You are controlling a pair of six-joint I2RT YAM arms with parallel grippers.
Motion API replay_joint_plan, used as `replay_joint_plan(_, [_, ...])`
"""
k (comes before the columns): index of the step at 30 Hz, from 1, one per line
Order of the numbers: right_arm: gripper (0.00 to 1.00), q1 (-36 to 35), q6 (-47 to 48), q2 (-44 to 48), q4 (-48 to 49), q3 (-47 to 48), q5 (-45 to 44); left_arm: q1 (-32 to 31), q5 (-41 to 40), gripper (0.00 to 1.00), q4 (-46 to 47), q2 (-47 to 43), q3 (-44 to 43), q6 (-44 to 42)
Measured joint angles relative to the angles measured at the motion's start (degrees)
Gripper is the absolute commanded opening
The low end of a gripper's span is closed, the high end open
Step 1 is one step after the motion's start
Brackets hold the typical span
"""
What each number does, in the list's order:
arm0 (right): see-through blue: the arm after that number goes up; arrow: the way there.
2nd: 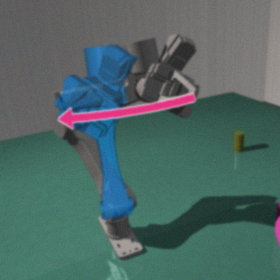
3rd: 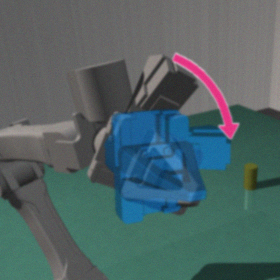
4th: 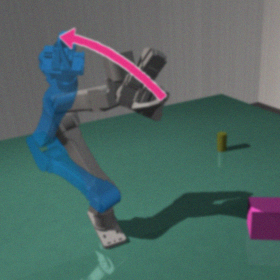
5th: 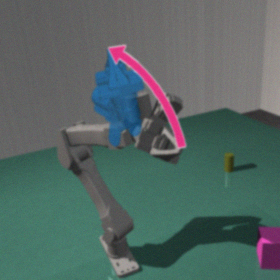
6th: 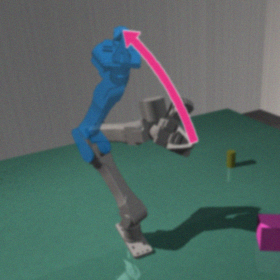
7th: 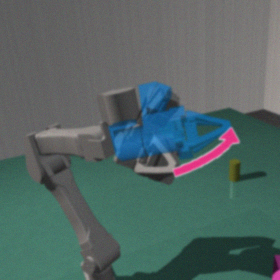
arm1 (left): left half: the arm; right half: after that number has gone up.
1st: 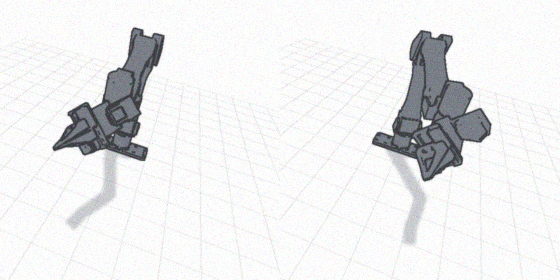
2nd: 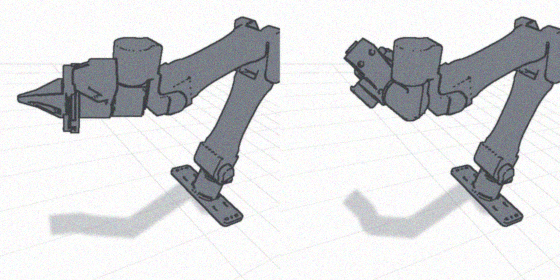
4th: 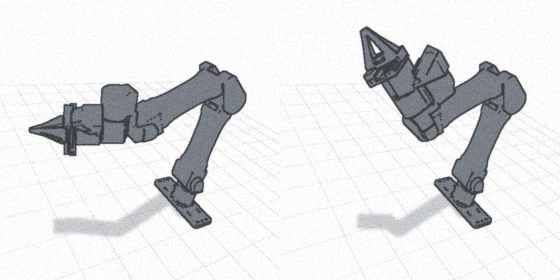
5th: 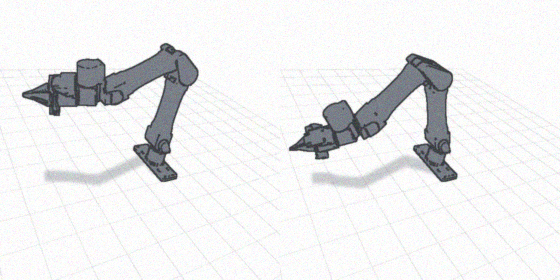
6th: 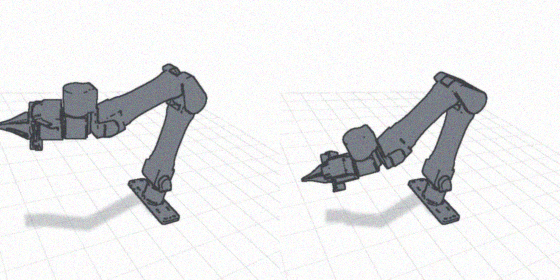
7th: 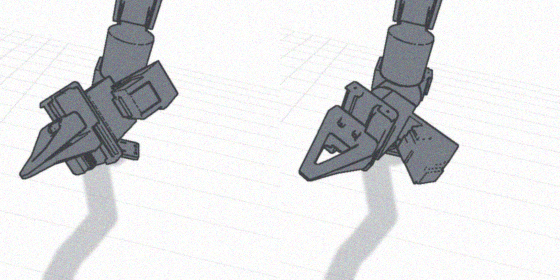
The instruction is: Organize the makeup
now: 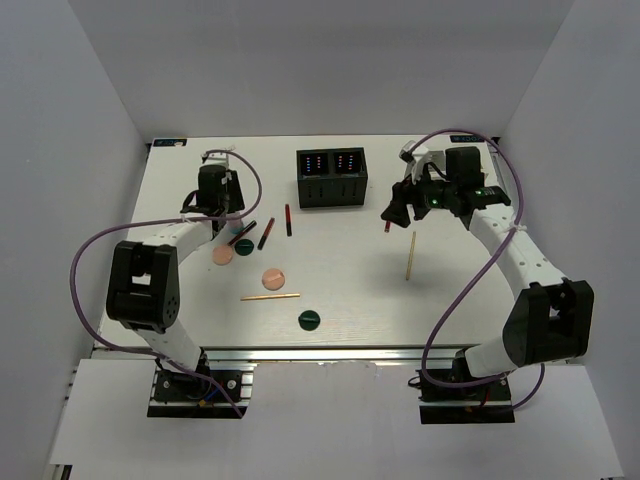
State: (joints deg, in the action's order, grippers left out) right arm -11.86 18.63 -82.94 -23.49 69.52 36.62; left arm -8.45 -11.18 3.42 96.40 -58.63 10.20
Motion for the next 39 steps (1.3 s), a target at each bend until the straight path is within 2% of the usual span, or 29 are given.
replay_joint_plan(2, [0.74,0.3,0.0,0.2,0.0,0.0,0.0,-0.2,0.3,0.40,0.2,0.3,-0.5,-0.1])
replay_joint_plan(4, [0.74,0.4,0.0,0.3,0.0,0.0,0.2,-0.3,0.7,0.31,0.3,0.5,-0.6,-0.2])
replay_joint_plan(6, [0.74,0.7,0.0,0.5,0.0,0.0,0.4,-0.3,1.2,0.24,0.2,0.5,-0.6,-0.2])
replay_joint_plan(11, [0.74,1.8,-0.4,0.5,0.0,0.0,1.1,-0.3,2.0,0.13,-0.5,-0.3,-0.5,-0.1])
replay_joint_plan(15, [0.74,2.1,-0.5,0.5,0.0,0.0,1.4,-0.6,2.8,0.00,-2.0,-2.5,-0.9,0.7])
replay_joint_plan(21, [0.74,2.4,-0.8,0.5,0.0,0.0,2.0,-2.8,3.3,0.00,-4.7,-3.4,-10.1,3.3])
replay_joint_plan(27, [0.74,2.8,-1.4,0.6,0.1,-0.2,2.6,-8.6,5.9,0.00,-3.9,-3.0,-20.2,7.6])
replay_joint_plan(34, [0.74,3.3,-1.7,1.9,0.0,-2.2,2.8,-16.6,8.3,0.00,-0.8,5.9,-34.2,9.3])
replay_joint_plan(39, [0.73,3.6,-1.7,2.8,0.1,-2.8,3.1,-19.1,7.2,0.00,-0.2,13.1,-38.6,8.3])
